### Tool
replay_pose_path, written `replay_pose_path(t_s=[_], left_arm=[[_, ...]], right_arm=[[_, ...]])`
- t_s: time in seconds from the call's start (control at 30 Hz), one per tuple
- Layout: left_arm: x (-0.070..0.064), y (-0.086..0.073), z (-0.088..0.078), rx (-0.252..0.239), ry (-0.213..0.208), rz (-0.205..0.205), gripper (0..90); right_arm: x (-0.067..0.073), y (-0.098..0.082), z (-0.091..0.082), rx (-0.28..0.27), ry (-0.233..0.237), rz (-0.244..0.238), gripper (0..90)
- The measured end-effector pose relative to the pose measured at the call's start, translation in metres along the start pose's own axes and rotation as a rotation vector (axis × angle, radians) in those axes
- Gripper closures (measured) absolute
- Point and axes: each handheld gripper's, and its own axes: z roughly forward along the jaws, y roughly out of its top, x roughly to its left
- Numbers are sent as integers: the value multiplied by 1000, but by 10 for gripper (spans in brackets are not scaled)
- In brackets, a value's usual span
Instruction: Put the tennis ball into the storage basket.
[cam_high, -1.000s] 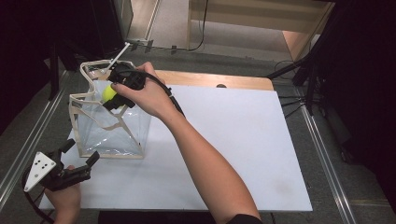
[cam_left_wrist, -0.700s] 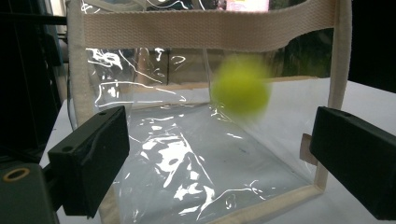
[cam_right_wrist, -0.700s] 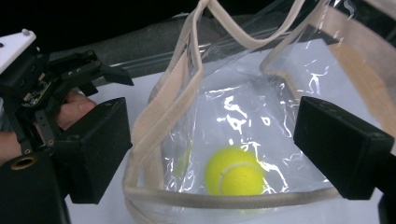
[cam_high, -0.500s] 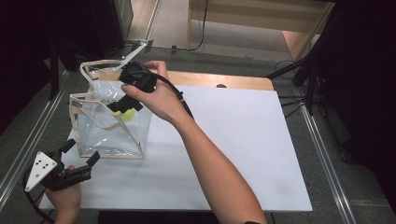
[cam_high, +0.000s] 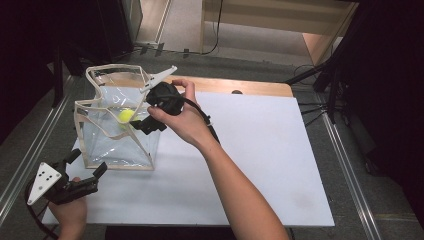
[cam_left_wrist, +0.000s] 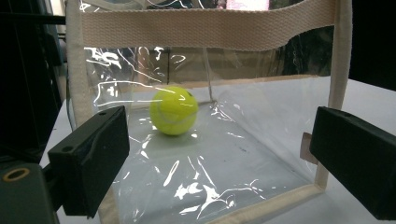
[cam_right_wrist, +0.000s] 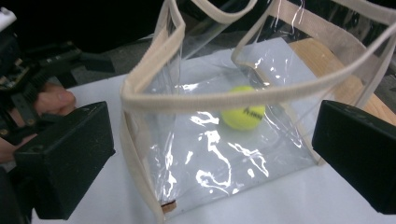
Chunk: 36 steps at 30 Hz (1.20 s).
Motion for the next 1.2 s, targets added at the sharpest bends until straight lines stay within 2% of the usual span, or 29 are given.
replay_pose_path(t_s=[0.07,0.13,0.47,0.53,0.67,0.93,1.2], left_arm=[[0,0,0,1,1,0,54],[0,0,0,1,2,0,54],[0,0,0,4,1,3,54],[1,0,-1,5,1,4,54],[1,0,-1,3,-1,3,54],[1,0,-1,4,1,2,53],[1,0,-1,5,2,3,54]], right_arm=[[1,-11,2,-4,-22,6,0],[1,-15,3,-12,-26,9,0],[5,-49,15,-28,-20,18,0],[6,-54,16,-41,-22,30,0],[7,-61,18,-44,-27,24,0],[9,-81,24,-16,-29,36,0],[7,-105,24,-11,-33,59,0]])
